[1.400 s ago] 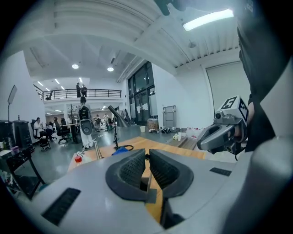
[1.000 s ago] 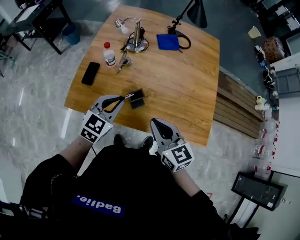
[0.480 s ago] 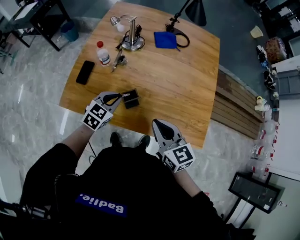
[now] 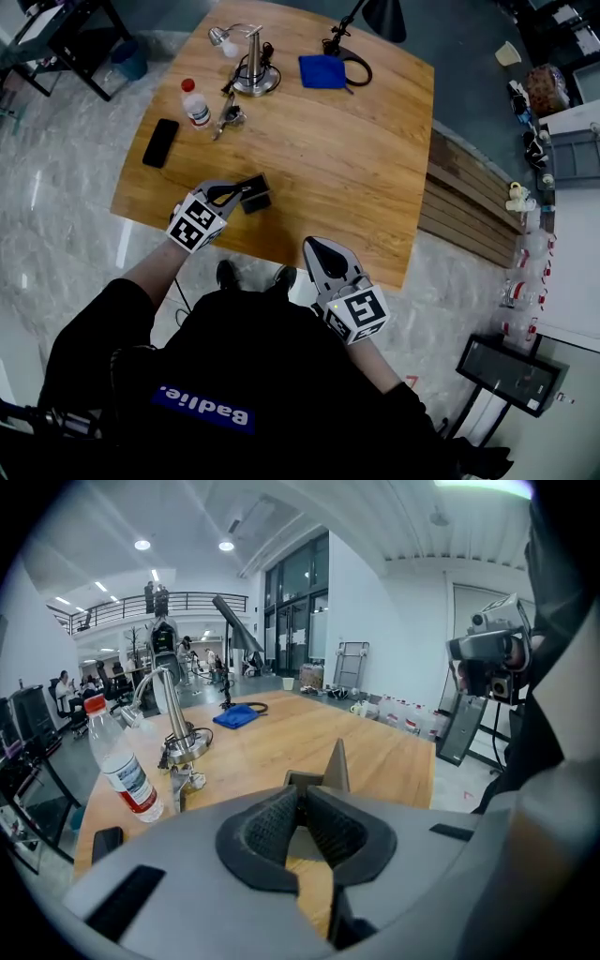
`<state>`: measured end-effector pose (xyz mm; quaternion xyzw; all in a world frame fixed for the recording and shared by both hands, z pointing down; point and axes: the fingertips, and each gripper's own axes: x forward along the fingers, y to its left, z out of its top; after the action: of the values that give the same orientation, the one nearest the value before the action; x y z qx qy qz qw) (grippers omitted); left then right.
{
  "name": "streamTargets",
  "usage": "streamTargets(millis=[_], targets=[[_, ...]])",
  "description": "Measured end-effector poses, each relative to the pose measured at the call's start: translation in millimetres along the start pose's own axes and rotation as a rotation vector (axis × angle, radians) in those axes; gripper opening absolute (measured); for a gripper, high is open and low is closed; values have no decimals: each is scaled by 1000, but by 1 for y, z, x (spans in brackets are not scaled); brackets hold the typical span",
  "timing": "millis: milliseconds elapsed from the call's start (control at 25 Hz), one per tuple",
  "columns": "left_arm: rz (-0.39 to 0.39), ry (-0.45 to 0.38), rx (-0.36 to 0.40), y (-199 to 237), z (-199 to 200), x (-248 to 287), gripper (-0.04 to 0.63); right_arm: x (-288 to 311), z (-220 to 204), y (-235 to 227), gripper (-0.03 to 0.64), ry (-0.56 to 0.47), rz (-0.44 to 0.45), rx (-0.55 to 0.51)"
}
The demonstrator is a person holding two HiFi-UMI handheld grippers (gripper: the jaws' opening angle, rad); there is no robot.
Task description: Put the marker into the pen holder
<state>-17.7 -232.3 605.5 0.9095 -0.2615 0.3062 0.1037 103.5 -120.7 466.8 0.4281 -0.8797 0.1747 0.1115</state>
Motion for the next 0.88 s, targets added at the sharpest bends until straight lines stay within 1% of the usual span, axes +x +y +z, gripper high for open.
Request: streamTargets(millis=[120,400,680,880], targets=[[-12,0,-10,1,-6,7,38,-1,-2,-1,6,4,-3,4],[-23,3,-66,7,-19,10,40,-1,-5,0,6,19,-8,-1],[-30,-17,-54,6,-16,6,41,2,-3,7,6,23,5,3],[-17,-68,-39,8,3,-19,57,5,1,14,6,12,25,-11]])
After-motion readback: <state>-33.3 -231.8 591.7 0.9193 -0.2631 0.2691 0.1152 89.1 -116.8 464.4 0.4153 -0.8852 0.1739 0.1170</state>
